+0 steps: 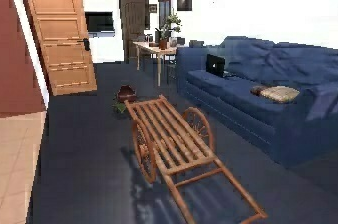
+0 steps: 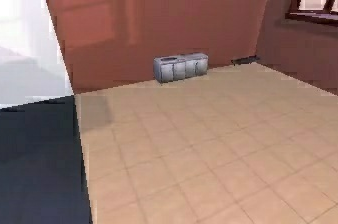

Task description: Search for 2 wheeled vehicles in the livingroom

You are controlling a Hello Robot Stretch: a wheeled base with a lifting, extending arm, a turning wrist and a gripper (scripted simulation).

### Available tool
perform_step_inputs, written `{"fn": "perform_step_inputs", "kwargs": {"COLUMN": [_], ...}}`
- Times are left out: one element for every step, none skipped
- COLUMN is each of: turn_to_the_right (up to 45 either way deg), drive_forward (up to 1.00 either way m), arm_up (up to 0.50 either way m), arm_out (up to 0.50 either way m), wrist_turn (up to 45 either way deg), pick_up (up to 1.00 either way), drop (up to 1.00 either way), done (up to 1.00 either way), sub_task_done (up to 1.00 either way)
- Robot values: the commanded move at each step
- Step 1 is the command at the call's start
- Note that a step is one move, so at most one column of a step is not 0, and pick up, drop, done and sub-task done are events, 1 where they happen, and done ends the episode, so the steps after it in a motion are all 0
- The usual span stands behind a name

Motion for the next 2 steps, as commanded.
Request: {"fn": "perform_step_inputs", "kwargs": {"turn_to_the_right": [0.0, -45.0], "drive_forward": [0.00, 0.00], "arm_up": [0.00, 0.00], "arm_out": [0.00, 0.00], "wrist_turn": [0.0, 0.0], "pick_up": [0.00, 0.00], "drop": [0.00, 0.00], "done": [0.00, 0.00], "sub_task_done": [1.00, 0.00]}}
